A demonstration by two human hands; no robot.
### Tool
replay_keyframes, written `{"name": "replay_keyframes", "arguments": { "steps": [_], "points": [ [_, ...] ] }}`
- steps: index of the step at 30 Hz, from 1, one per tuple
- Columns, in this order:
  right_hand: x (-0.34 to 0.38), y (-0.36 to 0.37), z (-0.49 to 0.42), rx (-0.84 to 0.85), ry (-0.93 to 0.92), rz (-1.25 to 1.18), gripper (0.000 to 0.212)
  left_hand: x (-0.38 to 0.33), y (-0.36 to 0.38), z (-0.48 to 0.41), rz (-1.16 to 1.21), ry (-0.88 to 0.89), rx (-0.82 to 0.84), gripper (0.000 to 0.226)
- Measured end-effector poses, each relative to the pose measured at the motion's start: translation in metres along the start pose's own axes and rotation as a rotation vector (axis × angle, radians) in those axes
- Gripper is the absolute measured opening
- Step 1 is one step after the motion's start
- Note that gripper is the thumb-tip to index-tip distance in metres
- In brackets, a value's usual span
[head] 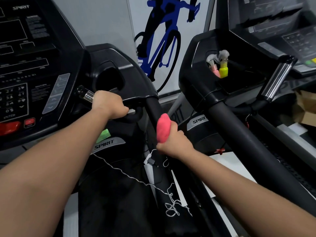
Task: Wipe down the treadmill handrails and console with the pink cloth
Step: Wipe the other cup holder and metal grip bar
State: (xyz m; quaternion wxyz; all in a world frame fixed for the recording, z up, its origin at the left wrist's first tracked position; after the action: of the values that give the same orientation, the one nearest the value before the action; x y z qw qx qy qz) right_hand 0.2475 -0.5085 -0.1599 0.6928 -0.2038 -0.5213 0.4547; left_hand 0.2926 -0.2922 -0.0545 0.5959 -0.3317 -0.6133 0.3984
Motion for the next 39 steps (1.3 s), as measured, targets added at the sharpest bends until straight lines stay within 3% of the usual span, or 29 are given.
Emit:
{"name": "replay_keyframes", "arguments": {
  "steps": [2,5,10,13,17,20,23,25,27,28,31,35,39],
  "points": [
    [0.005,0.004,0.007,-0.021,-0.028,0.141,0.103,0.0,-0.001,0.001,0.009,-0.009,-0.014,0.039],
    [0.008,0.0,-0.006,0.041,-0.037,0.109,0.109,-0.001,-0.002,0.001,0.016,-0.018,-0.041,0.037],
    [0.001,0.0,-0.024,0.3,-0.047,-0.558,0.085,0.0,-0.002,0.001,0.036,-0.014,-0.052,0.036],
    [-0.014,0.008,-0.015,0.34,-0.007,-0.664,0.071,0.0,-0.002,0.0,0.046,-0.01,-0.072,0.035],
    [-0.03,0.009,0.009,0.42,0.011,-0.405,0.105,0.0,-0.001,0.0,0.046,-0.017,-0.075,0.035],
    [-0.019,0.002,0.011,0.289,0.065,-0.083,0.113,0.0,-0.001,0.002,0.064,-0.028,-0.071,0.034],
    [0.006,0.003,0.012,-0.021,0.104,0.208,0.103,-0.001,-0.004,0.004,0.092,-0.033,-0.093,0.03],
    [0.026,0.01,0.021,-0.233,-0.032,0.547,0.086,0.0,-0.008,0.006,0.093,-0.033,-0.133,0.03],
    [0.032,0.012,0.037,-0.347,-0.139,0.721,0.08,0.002,-0.01,0.008,0.082,-0.037,-0.163,0.032],
    [0.027,0.019,0.045,-0.301,-0.188,0.74,0.081,0.002,-0.011,0.009,0.075,-0.037,-0.173,0.034],
    [0.003,0.027,0.06,-0.145,-0.259,0.597,0.095,0.001,-0.011,0.009,0.046,-0.026,-0.182,0.038],
    [-0.03,0.01,0.054,0.027,-0.089,0.086,0.106,0.0,-0.011,0.01,0.041,-0.026,-0.188,0.038],
    [-0.038,0.006,0.031,0.183,0.057,-0.185,0.108,0.001,-0.01,0.01,0.067,-0.033,-0.183,0.034]
  ]
}}
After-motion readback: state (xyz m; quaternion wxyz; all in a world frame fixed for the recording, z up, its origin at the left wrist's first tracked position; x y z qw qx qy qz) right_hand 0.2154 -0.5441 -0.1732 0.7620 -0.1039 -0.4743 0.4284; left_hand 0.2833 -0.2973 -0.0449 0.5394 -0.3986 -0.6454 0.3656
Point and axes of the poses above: each hand's wrist, its own z-axis away from the middle knuckle, its own y-axis out of the palm, x = y × z, the point moved 9 cm from there along -z, towards the middle knuckle, and after that the axes turned 3 degrees about y, right-handed, at the moved point
